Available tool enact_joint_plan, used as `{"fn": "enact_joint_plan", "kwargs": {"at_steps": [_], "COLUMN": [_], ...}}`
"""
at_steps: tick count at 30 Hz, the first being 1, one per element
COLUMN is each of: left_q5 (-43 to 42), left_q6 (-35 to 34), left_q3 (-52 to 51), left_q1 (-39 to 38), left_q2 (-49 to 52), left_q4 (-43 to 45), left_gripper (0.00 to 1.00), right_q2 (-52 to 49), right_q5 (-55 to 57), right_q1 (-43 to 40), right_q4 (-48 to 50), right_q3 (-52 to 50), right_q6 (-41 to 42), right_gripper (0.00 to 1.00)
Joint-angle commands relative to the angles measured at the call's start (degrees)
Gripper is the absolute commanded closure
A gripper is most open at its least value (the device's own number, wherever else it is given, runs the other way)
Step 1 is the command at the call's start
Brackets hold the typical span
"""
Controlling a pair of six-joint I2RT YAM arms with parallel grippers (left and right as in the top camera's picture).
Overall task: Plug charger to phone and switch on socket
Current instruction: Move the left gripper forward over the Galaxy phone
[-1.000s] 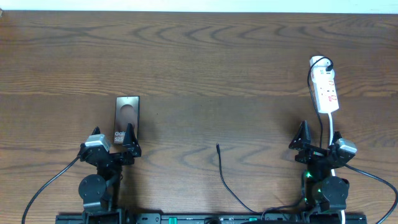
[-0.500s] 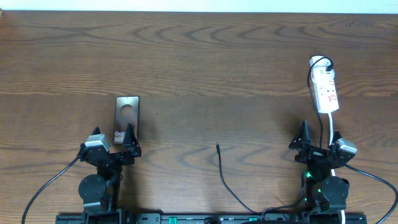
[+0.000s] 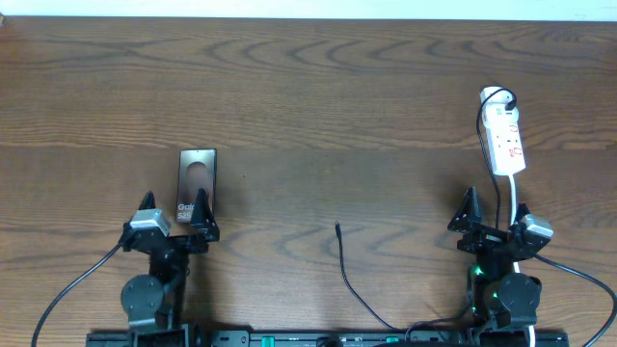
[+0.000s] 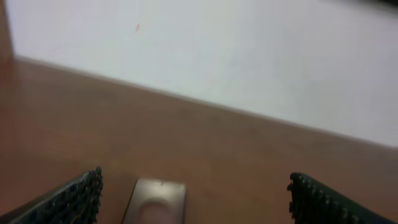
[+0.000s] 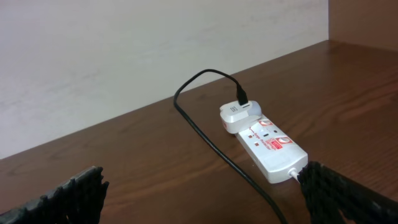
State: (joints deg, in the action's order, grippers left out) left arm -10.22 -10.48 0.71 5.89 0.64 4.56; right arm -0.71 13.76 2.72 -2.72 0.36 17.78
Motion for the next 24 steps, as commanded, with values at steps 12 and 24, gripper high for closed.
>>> {"fn": "enact_joint_plan", "kwargs": {"at_steps": [12,24], "left_q5": [-2.16,-2.16], "left_q6": [5.99,6.01], "left_q3": [27.52,75.71], "left_q1": [-0.2,-0.2], "left_q2": [15.89,62.51], "left_q4": [-10.14,-49.48], "left_gripper": [0.06,0.06], "right_q2": [0.42,0.42], "right_q5": [0.9,0.9], "right_q1": [0.37,0.37], "right_q4": [-0.17,-0.17], "right_q3": [-0.04,-0.04], "right_q6": [-0.24,-0.24], "right_gripper": [0.01,0.01]}}
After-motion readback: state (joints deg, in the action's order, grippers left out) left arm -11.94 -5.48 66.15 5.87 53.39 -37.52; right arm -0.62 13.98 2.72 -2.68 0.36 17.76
